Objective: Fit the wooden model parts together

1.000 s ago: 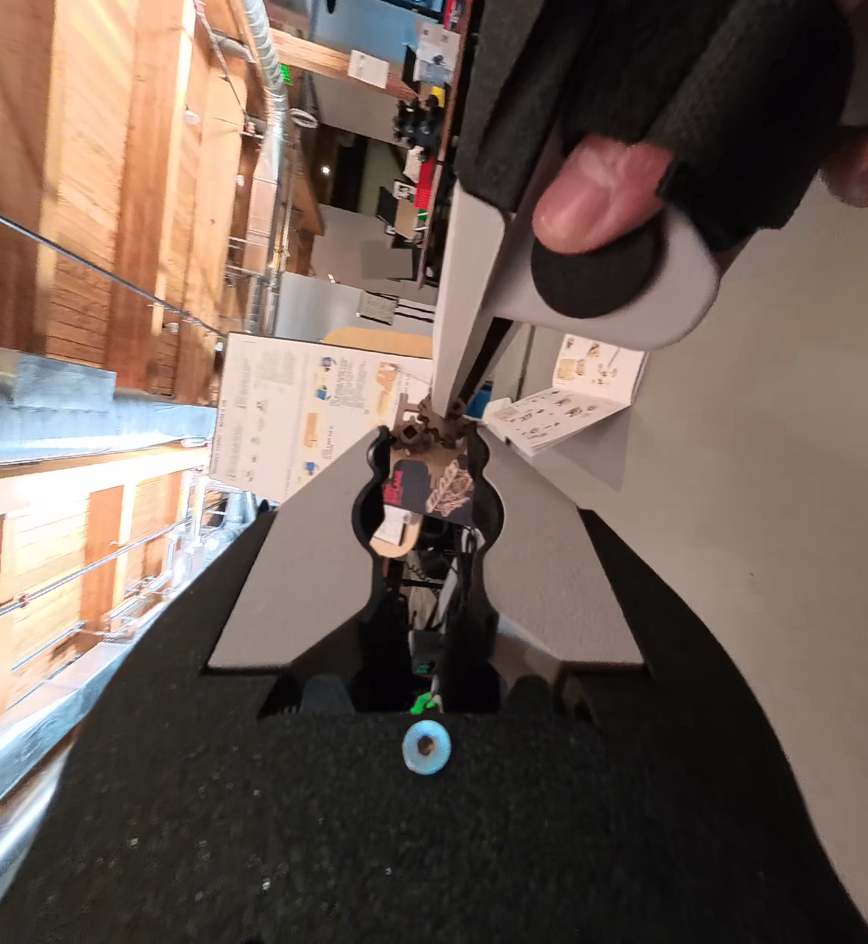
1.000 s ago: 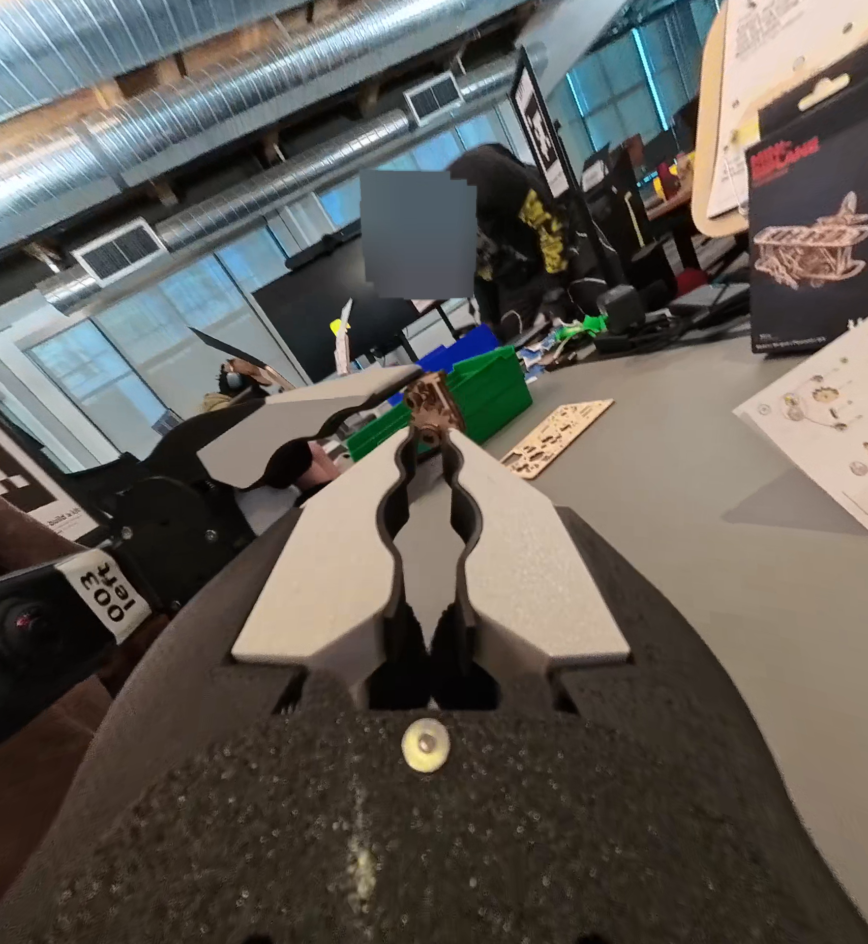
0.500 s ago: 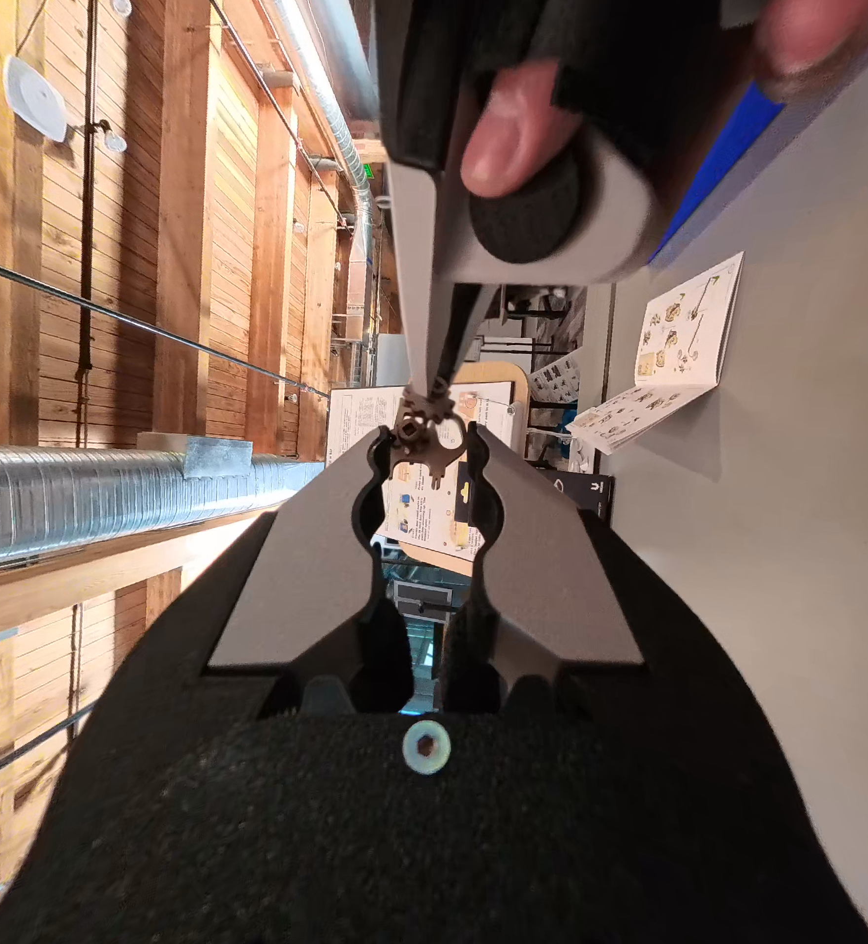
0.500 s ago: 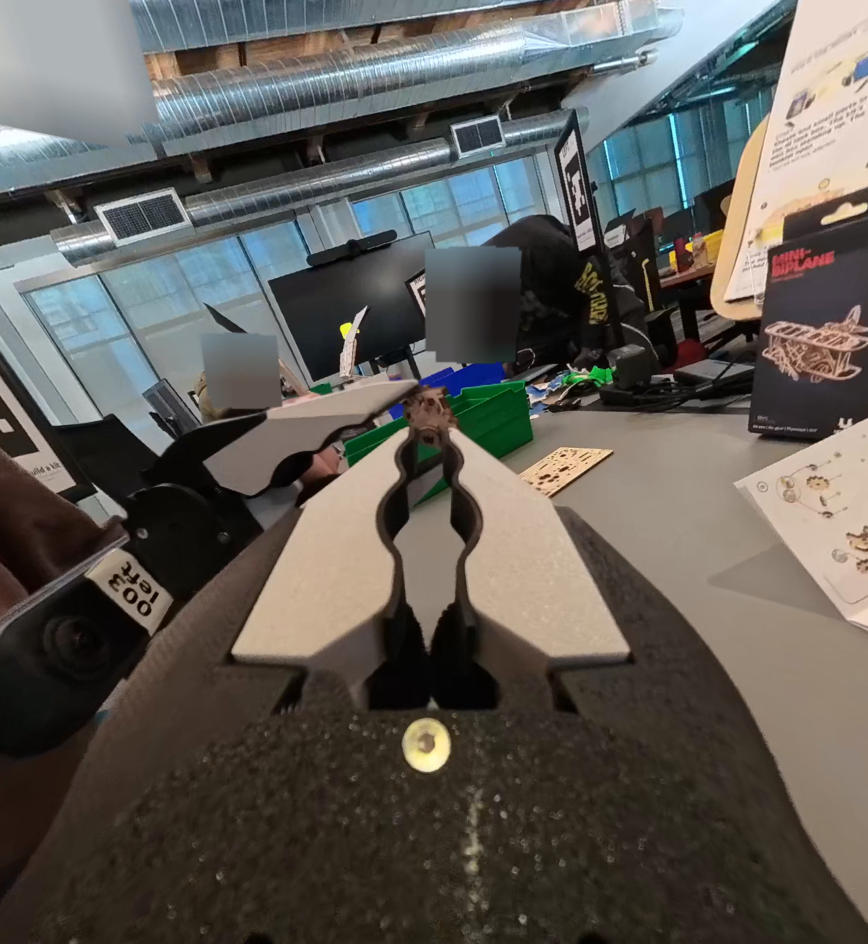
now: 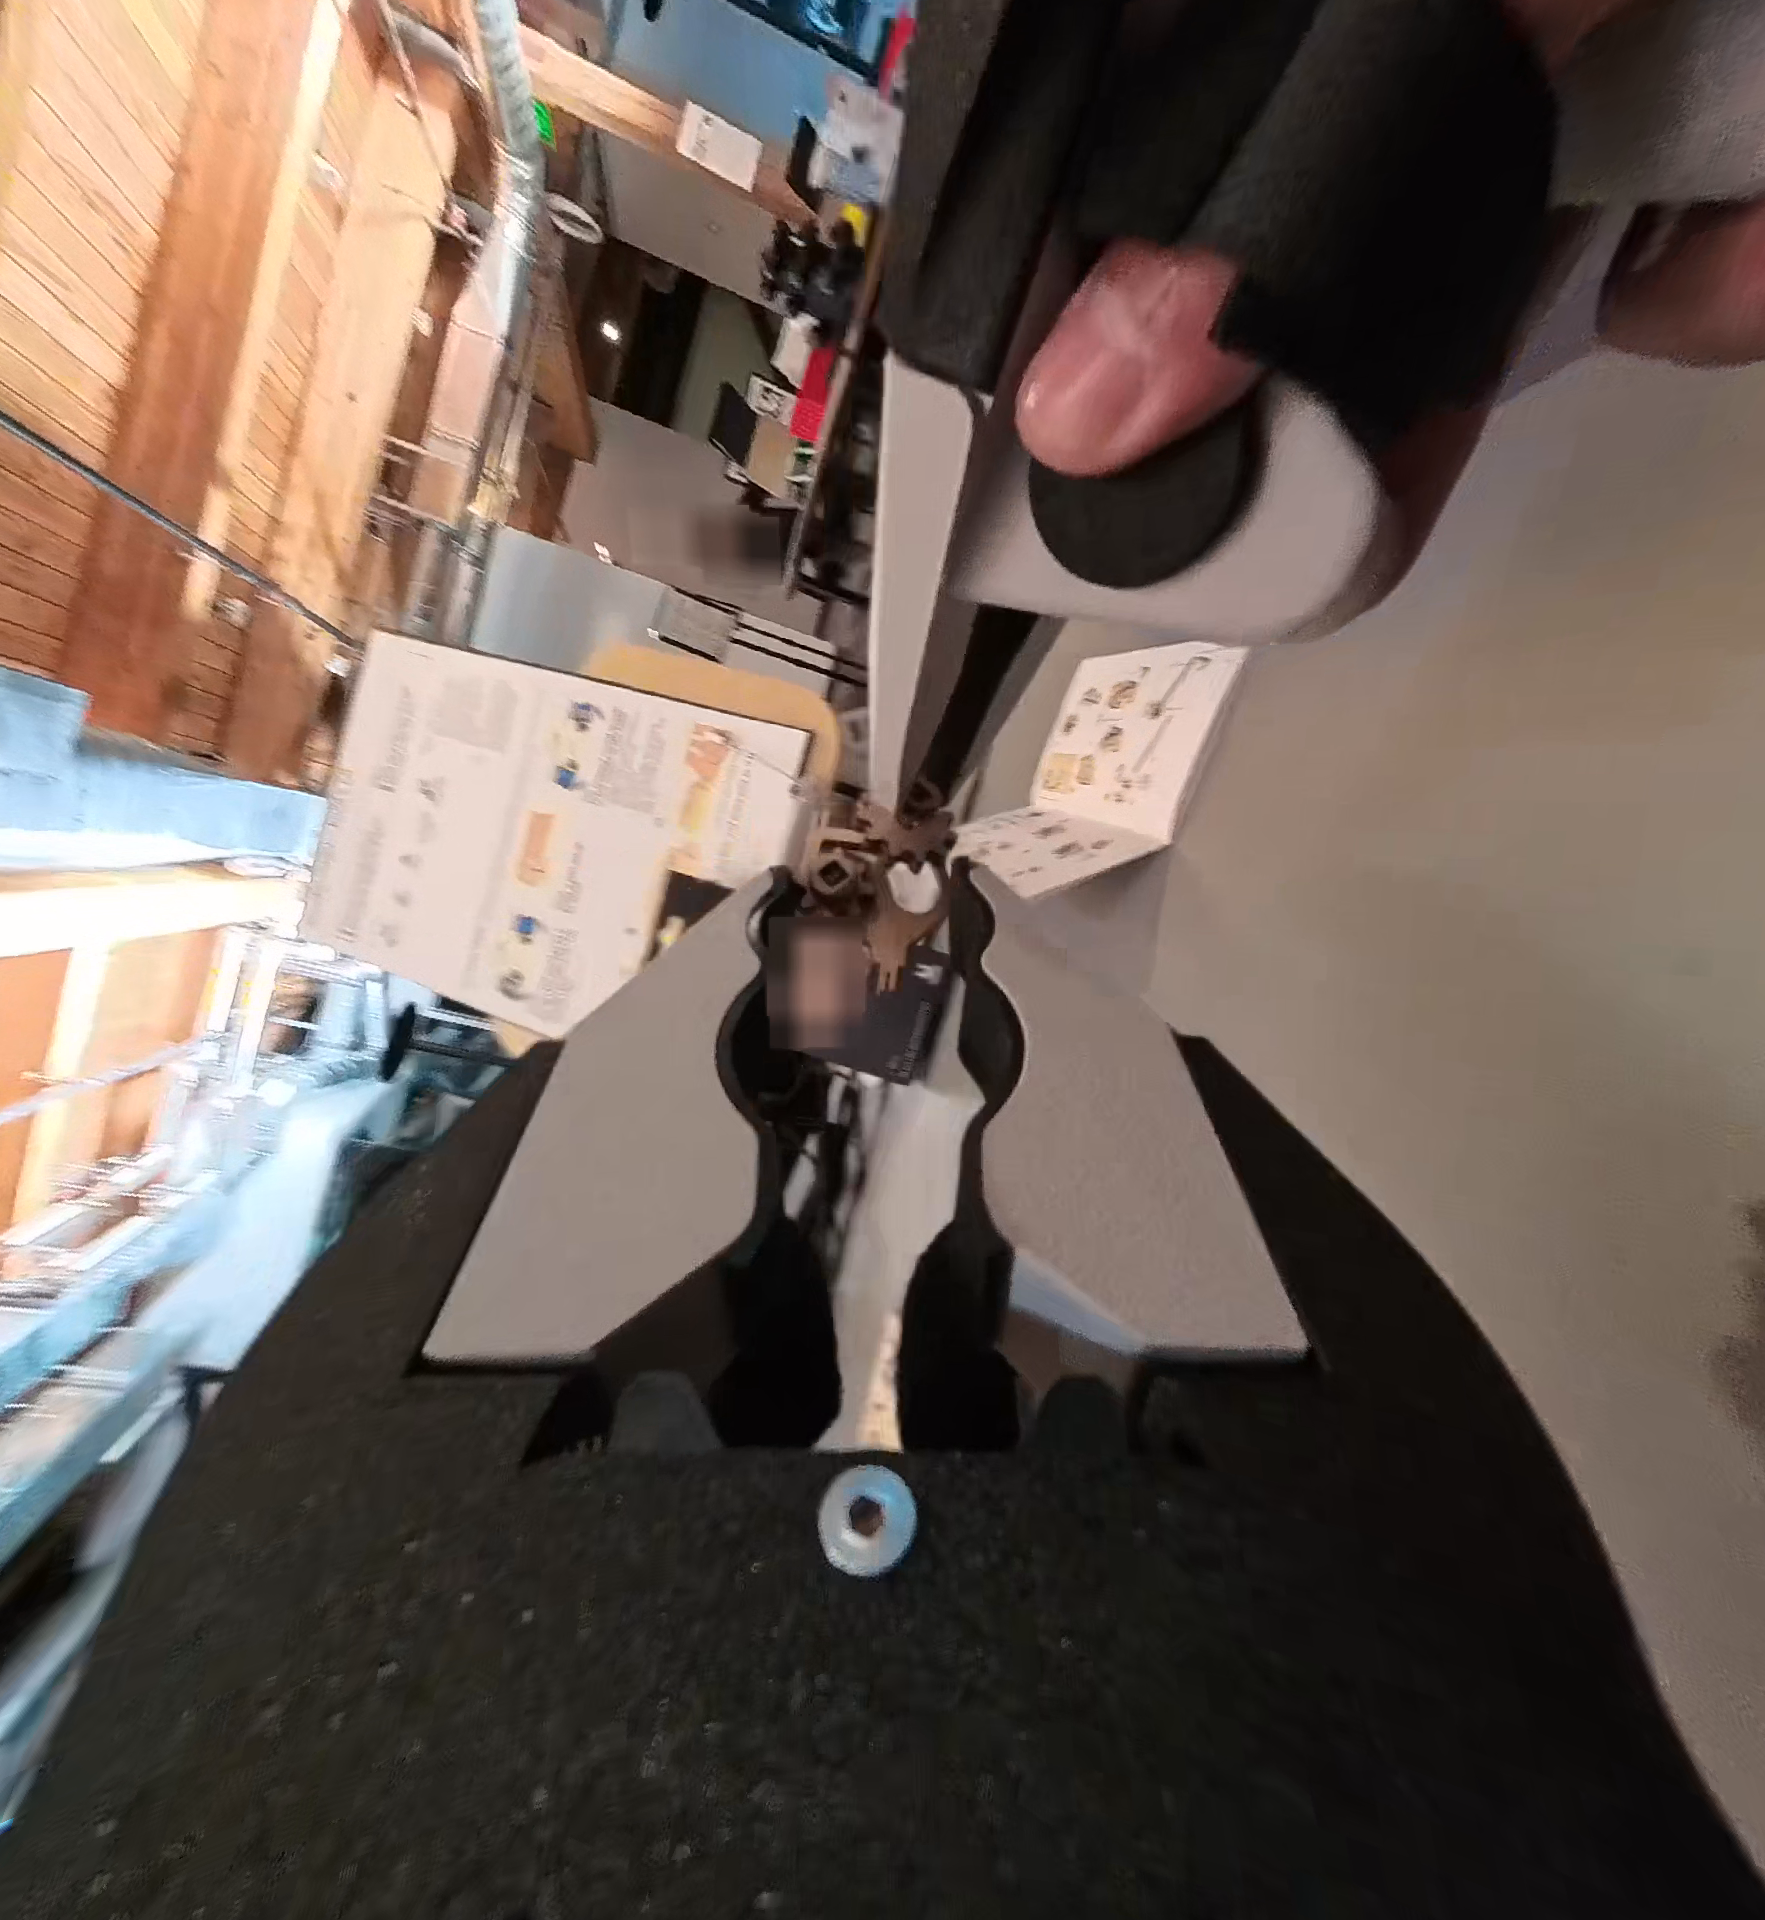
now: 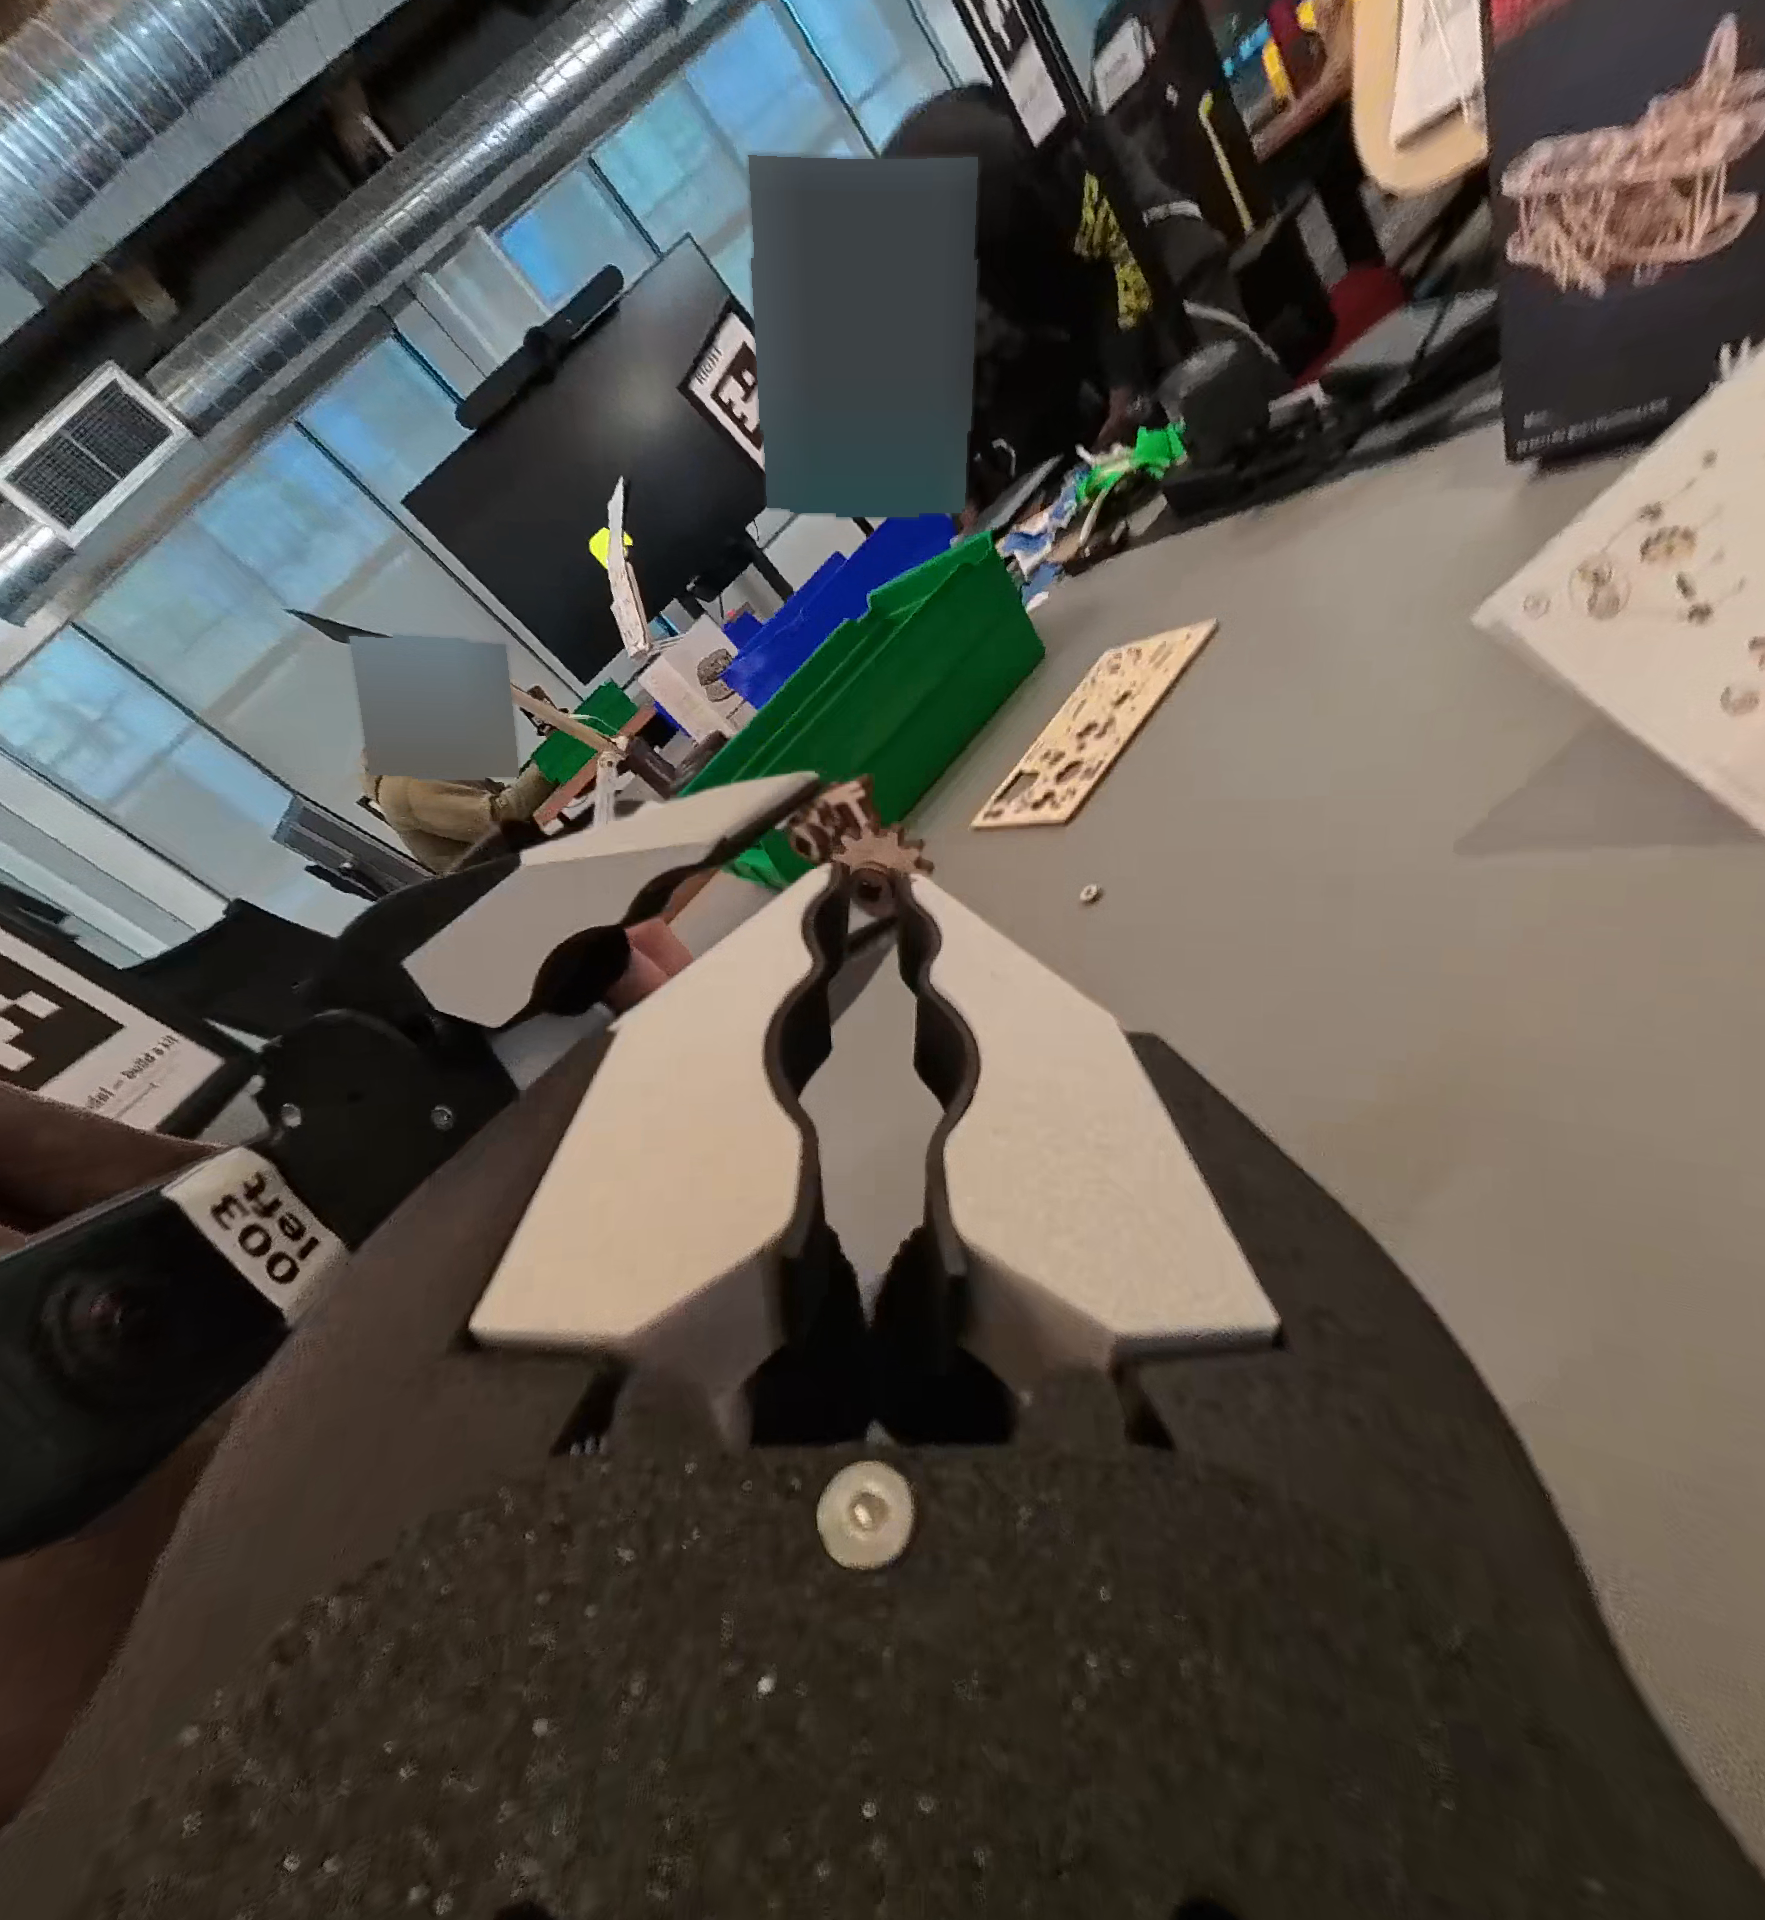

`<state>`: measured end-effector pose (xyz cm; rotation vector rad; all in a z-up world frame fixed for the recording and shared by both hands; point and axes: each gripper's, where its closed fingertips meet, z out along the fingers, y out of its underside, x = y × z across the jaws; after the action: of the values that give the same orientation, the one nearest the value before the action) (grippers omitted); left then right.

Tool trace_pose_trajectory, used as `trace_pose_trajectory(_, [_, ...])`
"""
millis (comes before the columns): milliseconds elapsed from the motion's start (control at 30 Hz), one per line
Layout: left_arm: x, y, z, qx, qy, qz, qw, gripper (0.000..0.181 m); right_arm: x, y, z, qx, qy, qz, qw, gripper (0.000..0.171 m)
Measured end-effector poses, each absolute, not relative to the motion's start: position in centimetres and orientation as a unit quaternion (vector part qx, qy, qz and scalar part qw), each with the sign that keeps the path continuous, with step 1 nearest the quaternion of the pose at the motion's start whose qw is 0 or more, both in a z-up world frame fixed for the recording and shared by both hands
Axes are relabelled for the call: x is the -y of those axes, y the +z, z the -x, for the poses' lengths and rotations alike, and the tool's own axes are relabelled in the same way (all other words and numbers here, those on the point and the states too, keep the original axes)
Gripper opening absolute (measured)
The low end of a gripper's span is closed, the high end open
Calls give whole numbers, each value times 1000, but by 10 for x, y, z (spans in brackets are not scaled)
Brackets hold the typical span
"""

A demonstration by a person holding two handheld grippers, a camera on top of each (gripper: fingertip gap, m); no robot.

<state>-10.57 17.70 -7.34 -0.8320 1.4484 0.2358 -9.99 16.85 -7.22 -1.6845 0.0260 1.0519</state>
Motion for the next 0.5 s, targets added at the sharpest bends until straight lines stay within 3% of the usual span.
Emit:
trace_pose_trajectory(200, [-188,-127,102,-684,71,446,573,27,-173,-107,96,-40,455,759,465,8])
trace_pose_trajectory(367, [-183,-192,110,-697,-72,588,404,28,-170,-137,87,13,396,817,418,8])
trace_pose_trajectory(500, [-164,-215,115,-671,-192,655,291,28,-160,-161,82,132,316,861,376,8])
